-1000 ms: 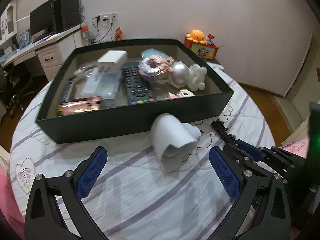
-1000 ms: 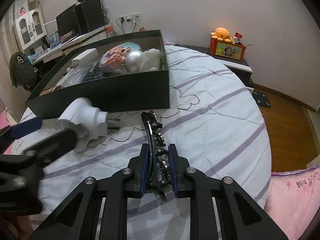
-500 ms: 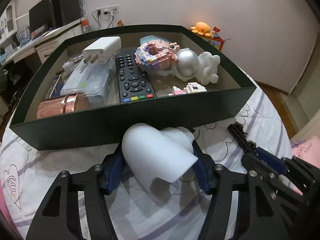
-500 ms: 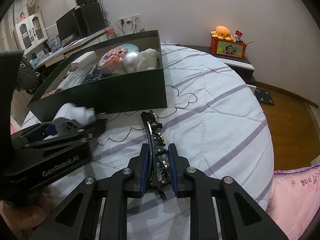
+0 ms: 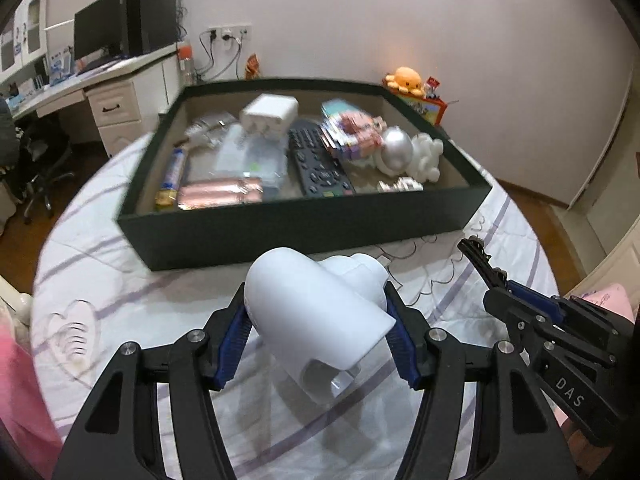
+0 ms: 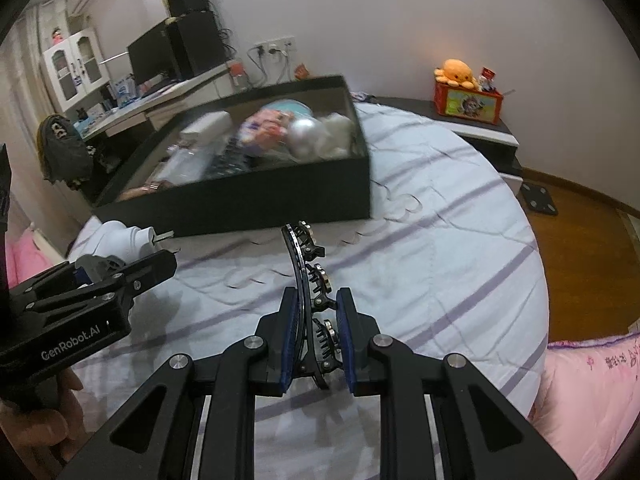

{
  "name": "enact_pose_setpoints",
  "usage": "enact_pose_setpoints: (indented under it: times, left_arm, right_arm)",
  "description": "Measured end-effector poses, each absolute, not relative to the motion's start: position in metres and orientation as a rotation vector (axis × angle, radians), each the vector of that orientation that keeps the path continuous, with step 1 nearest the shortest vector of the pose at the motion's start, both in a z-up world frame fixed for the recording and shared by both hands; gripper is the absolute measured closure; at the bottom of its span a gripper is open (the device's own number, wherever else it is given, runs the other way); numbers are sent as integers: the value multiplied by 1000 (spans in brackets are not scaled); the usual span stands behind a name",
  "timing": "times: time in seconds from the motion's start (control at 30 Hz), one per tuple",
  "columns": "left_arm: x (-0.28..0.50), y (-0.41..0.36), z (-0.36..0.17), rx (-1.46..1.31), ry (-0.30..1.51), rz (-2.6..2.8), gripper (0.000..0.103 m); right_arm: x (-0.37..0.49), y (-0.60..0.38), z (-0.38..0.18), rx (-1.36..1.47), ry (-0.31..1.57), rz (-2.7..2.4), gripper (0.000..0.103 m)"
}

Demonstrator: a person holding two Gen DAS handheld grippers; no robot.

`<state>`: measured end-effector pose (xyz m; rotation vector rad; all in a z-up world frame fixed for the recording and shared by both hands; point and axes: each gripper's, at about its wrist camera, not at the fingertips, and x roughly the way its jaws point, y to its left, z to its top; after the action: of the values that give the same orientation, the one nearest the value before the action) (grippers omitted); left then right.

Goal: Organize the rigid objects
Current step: 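Lower the cable into the green box with the right tool while the left tool places the hair dryer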

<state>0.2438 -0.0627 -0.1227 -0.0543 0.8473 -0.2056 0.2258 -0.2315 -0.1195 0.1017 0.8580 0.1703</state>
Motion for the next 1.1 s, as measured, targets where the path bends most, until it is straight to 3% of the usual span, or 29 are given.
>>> enact_pose_setpoints:
  times: [0.33,0.63,1.1]
  left_arm:
    - [250,-24,-72,-82,743,-194,41]
    - [307,-20,-41,-92,683,-214,41]
    - [373,-50,-87,-84,781,-235,41]
  right_arm:
    - [227,-206,-68,87,764,260,84]
    - [296,-202,-27,79,690,260,84]
    - [385,-204,-75,122,818,242,83]
